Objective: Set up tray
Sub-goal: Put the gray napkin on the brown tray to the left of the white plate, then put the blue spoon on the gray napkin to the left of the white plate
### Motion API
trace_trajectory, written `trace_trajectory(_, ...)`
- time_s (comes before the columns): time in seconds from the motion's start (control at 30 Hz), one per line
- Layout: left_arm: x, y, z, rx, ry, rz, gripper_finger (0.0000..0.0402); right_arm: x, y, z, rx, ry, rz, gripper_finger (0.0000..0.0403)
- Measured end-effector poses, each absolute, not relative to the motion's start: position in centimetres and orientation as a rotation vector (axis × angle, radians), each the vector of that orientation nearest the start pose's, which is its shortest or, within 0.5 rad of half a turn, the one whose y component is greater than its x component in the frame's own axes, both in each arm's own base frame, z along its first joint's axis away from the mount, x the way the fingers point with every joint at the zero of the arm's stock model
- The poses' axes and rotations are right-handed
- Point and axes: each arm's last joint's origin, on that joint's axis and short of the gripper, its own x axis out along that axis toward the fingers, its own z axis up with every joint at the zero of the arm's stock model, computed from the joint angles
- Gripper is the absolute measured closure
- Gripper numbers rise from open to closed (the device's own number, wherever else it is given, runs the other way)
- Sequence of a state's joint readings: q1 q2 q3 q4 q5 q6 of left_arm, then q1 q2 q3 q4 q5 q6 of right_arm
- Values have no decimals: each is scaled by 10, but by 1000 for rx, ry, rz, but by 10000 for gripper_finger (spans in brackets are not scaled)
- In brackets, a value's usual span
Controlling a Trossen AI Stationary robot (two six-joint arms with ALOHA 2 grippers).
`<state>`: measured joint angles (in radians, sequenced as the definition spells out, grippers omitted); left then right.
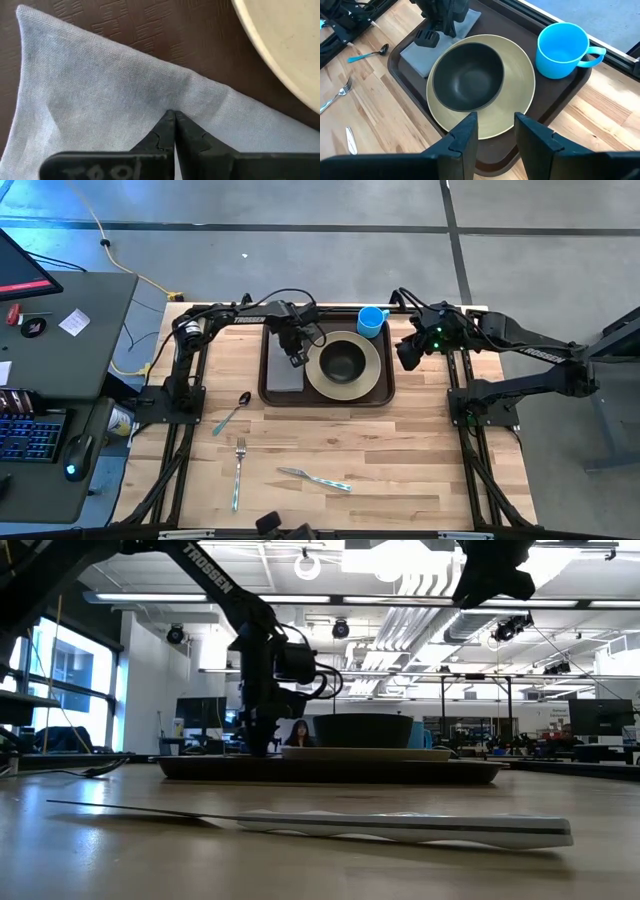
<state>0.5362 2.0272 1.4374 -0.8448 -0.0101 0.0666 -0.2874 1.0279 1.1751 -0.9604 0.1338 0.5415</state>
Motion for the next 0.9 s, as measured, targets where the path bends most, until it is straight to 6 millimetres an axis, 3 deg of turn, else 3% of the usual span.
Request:
trace_trajectory(0.63,333,198,166,-329,1429,397,362,175,-56,355,574,686,-620,284)
trace_trajectory(0.9,325,203,200,-395,1538,411,351,175,-56,355,566,684,-628,284)
